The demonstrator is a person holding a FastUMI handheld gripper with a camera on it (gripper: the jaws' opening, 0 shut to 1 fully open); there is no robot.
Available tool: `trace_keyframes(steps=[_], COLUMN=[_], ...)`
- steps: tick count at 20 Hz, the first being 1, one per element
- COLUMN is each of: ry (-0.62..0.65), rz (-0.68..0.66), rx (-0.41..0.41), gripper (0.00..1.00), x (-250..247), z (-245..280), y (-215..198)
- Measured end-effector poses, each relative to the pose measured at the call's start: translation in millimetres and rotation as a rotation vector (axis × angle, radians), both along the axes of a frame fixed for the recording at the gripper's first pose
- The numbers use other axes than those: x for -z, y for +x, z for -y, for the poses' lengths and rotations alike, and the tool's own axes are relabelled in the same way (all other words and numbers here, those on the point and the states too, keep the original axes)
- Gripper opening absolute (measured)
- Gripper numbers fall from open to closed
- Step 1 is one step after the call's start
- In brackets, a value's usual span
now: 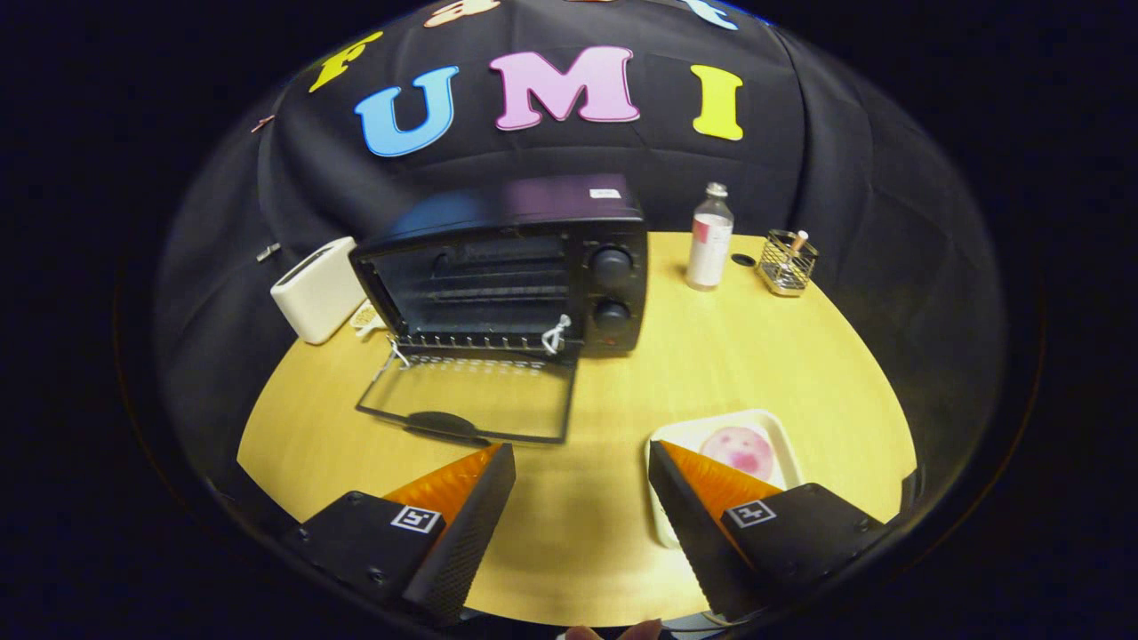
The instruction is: Open the toaster oven, put the food inside, and close the toaster oven door.
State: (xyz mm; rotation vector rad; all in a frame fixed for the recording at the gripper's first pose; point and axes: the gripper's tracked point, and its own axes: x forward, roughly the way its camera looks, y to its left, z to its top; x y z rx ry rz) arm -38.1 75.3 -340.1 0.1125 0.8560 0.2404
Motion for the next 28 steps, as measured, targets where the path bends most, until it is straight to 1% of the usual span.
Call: trace_keyframes(steps=[3,7,9,11,13,15,16,18,19,20,22,23,25,27,28], ry=[-0.049,-0.094,-0.145,-0.146,-0.118,-0.084,-0.08,-0.105,-0.11,-0.105,-0.112,-0.102,-0.115,-0.086,-0.056], rz=[-0.066,-0.184,-0.238,-0.297,-0.369,-0.41,-0.427,-0.464,-0.489,-0.512,-0.546,-0.537,-0.538,-0.554,-0.563], rx=[-0.04,-0.101,-0.143,-0.18,-0.214,-0.236,-0.247,-0.282,-0.298,-0.311,-0.331,-0.336,-0.332,-0.337,-0.333], gripper=[1.0,0.99,0.99,0.99,0.99,0.98,0.91,0.81,0.77,0.71,0.62,0.59,0.54,0.41,0.26], x=[19.5,50.8,69.3,85.5,97.2,104.5,109.0,119.4,123.8,129.1,135.0,135.1,136.2,136.9,138.5], z=[54.2,113.2,142.4,159.1,165.8,165.2,166.1,171.5,171.7,169.5,169.0,167.2,169.5,164.3,162.8], y=[-8.5,-20.2,-22.3,-21.5,-19.9,-12.0,-8.5,-5.1,-5.1,-4.6,-5.1,-2.2,2.1,-1.2,-0.7])
